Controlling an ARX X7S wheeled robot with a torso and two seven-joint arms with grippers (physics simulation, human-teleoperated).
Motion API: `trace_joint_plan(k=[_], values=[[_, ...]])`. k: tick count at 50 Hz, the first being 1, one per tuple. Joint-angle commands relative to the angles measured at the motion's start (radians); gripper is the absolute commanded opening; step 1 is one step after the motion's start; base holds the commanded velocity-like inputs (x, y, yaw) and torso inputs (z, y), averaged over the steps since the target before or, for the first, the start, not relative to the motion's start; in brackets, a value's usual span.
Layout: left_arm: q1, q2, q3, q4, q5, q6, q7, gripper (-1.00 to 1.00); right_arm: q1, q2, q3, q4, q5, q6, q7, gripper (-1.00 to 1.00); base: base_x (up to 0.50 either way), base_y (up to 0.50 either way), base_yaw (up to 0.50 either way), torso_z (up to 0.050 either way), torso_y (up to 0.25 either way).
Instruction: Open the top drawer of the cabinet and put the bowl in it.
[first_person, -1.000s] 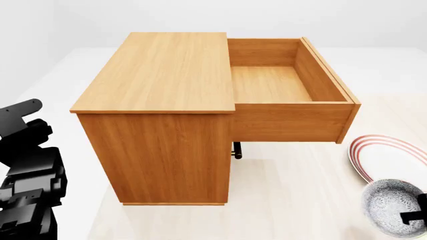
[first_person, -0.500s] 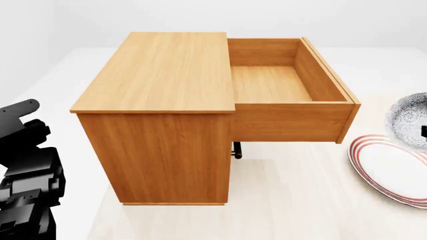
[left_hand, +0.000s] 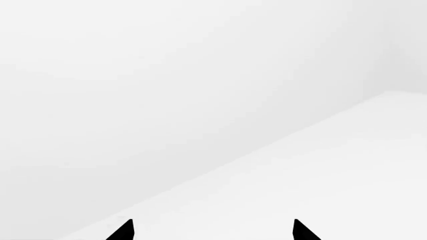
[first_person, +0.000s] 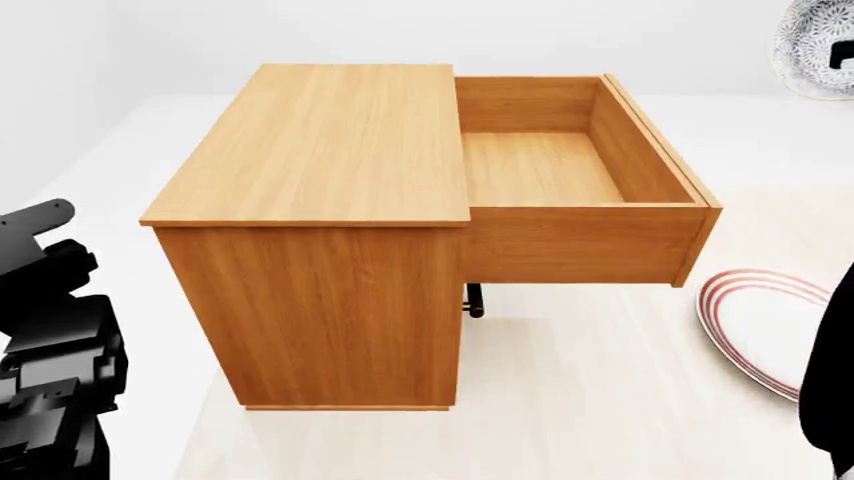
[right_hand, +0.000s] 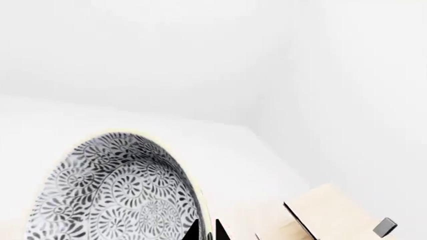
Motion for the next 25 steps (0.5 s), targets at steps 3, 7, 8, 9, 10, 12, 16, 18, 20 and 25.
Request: trace_joint_plan(k=[3, 7, 8, 9, 10, 12, 16, 18, 20, 25], values=[[0.001, -0.002, -0.003, 0.0, 0.0, 0.0, 0.0, 1.0, 0.14, -0.115, -0.105, 0.106, 0.006, -0.079, 0.041, -1.0, 0.0, 0.0, 0.0, 0.0, 0.0], [0.002, 0.0, -0.002, 0.0, 0.0, 0.0, 0.001, 1.0, 0.14, -0.145, -0.129, 0.108, 0.006, -0.079, 0.028, -1.0, 0.0, 0.0, 0.0, 0.0, 0.0], [0.002, 0.0, -0.002, 0.0, 0.0, 0.0, 0.001, 1.0, 0.136, -0.152, -0.135, 0.108, 0.007, -0.079, 0.022, -1.0, 0.0, 0.0, 0.0, 0.0, 0.0], [0.002, 0.0, -0.002, 0.0, 0.0, 0.0, 0.001, 1.0, 0.132, -0.157, -0.141, 0.11, 0.007, -0.085, 0.026, -1.0, 0.0, 0.0, 0.0, 0.0, 0.0], [0.001, 0.0, -0.003, 0.0, 0.0, 0.0, 0.001, 1.0, 0.124, -0.161, -0.147, 0.111, 0.006, -0.092, 0.027, -1.0, 0.0, 0.0, 0.0, 0.0, 0.0], [0.001, 0.0, -0.003, 0.0, 0.0, -0.001, 0.002, 1.0, 0.11, -0.173, -0.154, 0.111, 0.009, -0.097, 0.026, -1.0, 0.0, 0.0, 0.0, 0.0, 0.0], [0.0, -0.002, -0.003, 0.0, 0.0, -0.002, 0.001, 1.0, 0.098, -0.194, -0.15, 0.12, 0.027, -0.09, 0.009, -1.0, 0.0, 0.0, 0.0, 0.0, 0.0], [0.0, -0.002, -0.004, 0.0, 0.0, -0.002, 0.001, 1.0, 0.092, -0.203, -0.153, 0.125, 0.036, -0.088, -0.004, -1.0, 0.0, 0.0, 0.0, 0.0, 0.0], [-0.001, -0.002, -0.003, 0.0, 0.0, -0.002, 0.001, 1.0, 0.091, -0.213, -0.149, 0.13, 0.045, -0.075, -0.017, -1.0, 0.0, 0.0, 0.0, 0.0, 0.0], [-0.001, -0.001, -0.003, 0.0, 0.001, -0.002, 0.001, 1.0, 0.085, -0.231, -0.174, 0.129, 0.046, -0.062, -0.048, -1.0, 0.0, 0.0, 0.0, 0.0, 0.002]])
